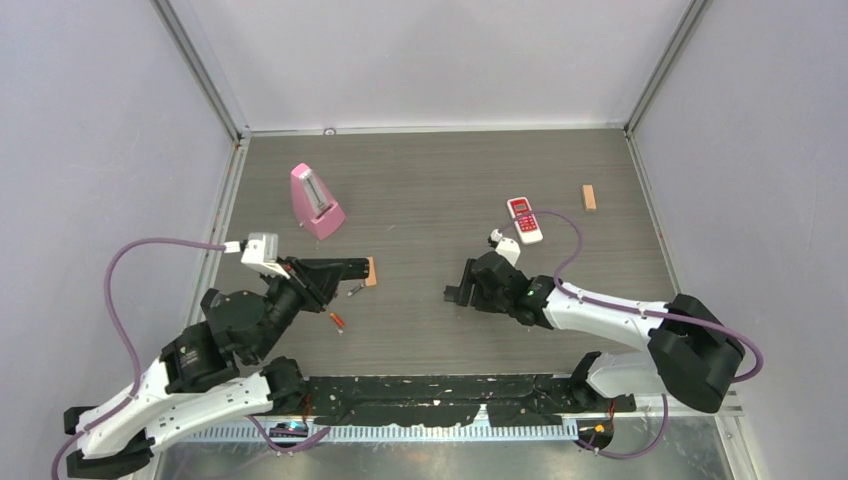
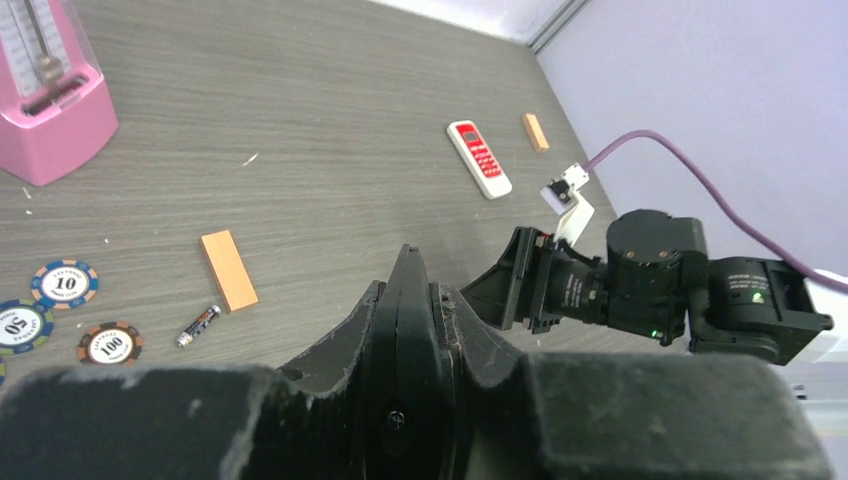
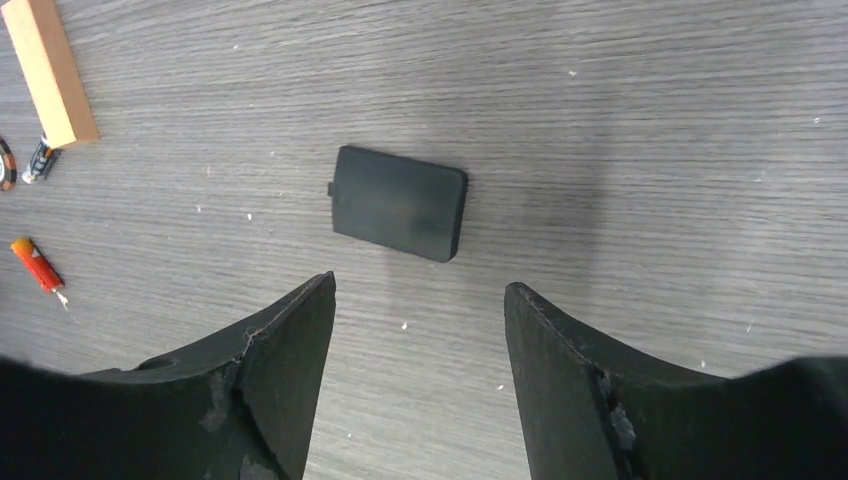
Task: Load the batteries into the remote control
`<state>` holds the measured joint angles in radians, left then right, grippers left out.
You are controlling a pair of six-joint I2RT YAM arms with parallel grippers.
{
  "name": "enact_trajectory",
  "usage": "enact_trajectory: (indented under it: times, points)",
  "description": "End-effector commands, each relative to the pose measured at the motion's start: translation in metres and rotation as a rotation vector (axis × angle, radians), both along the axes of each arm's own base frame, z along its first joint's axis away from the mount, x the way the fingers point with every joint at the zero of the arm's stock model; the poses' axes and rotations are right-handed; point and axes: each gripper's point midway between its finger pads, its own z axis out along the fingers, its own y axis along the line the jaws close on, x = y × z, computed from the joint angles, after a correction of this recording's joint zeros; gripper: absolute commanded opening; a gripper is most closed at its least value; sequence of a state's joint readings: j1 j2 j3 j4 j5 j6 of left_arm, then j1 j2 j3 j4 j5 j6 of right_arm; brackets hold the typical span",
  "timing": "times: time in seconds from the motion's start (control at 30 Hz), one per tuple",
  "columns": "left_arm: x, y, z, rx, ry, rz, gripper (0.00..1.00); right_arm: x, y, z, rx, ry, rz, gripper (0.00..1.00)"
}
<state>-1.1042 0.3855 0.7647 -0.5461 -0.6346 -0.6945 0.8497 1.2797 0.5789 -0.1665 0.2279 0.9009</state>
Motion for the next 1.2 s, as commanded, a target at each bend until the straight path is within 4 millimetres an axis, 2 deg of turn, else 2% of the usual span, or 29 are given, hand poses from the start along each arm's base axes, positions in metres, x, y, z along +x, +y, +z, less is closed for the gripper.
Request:
enact_trajectory:
  times: [0.0, 0.2, 0.23, 0.27, 0.3, 0.33, 0.47, 0.5, 0.53, 0.57, 0.6, 0.63, 0.67, 0.7, 0.73, 0.93, 1.03, 1.17]
  points:
    - [-0.006, 0.021, 0.026, 0.004, -0.018, 0.021, 0.00, 0.009, 0.011, 0.040, -0.035, -0.115, 0.043, 0.68]
    - [-0.014, 0.041, 0.049, -0.028, -0.038, 0.034, 0.00, -0.004, 0.089, 0.072, -0.017, -0.234, 0.294, 0.66]
    - [-0.015, 0.047, 0.052, -0.027, -0.042, 0.042, 0.00, -0.013, 0.103, 0.075, -0.018, -0.244, 0.341, 0.64]
    - [-0.015, 0.053, 0.055, -0.030, -0.049, 0.057, 0.00, -0.011, 0.119, 0.077, -0.031, -0.257, 0.374, 0.60]
    - [-0.015, 0.062, 0.056, -0.026, -0.055, 0.081, 0.00, -0.018, 0.132, 0.078, -0.034, -0.263, 0.407, 0.58]
    - [-0.013, 0.072, 0.056, -0.020, -0.061, 0.122, 0.00, -0.016, 0.148, 0.076, -0.047, -0.273, 0.428, 0.56]
    - [-0.012, 0.101, 0.054, 0.009, -0.071, 0.227, 0.00, -0.026, 0.208, 0.072, -0.057, -0.323, 0.551, 0.56]
    - [-0.011, 0.107, 0.054, 0.020, -0.070, 0.249, 0.00, -0.031, 0.218, 0.058, -0.086, -0.314, 0.583, 0.57]
    - [-0.011, 0.113, 0.053, 0.032, -0.070, 0.273, 0.00, -0.034, 0.233, 0.066, -0.086, -0.338, 0.617, 0.58]
    - [-0.011, 0.118, 0.053, 0.043, -0.069, 0.289, 0.00, -0.036, 0.240, 0.051, -0.120, -0.327, 0.640, 0.59]
    - [-0.010, 0.122, 0.052, 0.054, -0.068, 0.307, 0.00, -0.039, 0.253, 0.060, -0.123, -0.354, 0.675, 0.60]
    - [-0.010, 0.126, 0.052, 0.061, -0.067, 0.323, 0.00, -0.041, 0.258, 0.043, -0.169, -0.351, 0.714, 0.61]
    - [-0.010, 0.130, 0.052, 0.067, -0.066, 0.340, 0.00, -0.042, 0.269, 0.052, -0.164, -0.368, 0.729, 0.61]
    - [-0.010, 0.133, 0.051, 0.072, -0.065, 0.354, 0.00, -0.043, 0.272, 0.040, -0.196, -0.366, 0.756, 0.61]
    - [-0.009, 0.135, 0.051, 0.072, -0.065, 0.367, 0.00, -0.043, 0.281, 0.044, -0.190, -0.377, 0.764, 0.60]
    - [-0.008, 0.148, 0.047, 0.073, -0.062, 0.440, 0.00, -0.042, 0.299, 0.018, -0.224, -0.357, 0.807, 0.57]
    - [-0.007, 0.149, 0.046, 0.072, -0.064, 0.446, 0.00, -0.041, 0.305, 0.006, -0.243, -0.352, 0.828, 0.48]
    - [-0.007, 0.148, 0.045, 0.075, -0.062, 0.441, 0.00, -0.039, 0.304, -0.005, -0.280, -0.341, 0.830, 0.38]
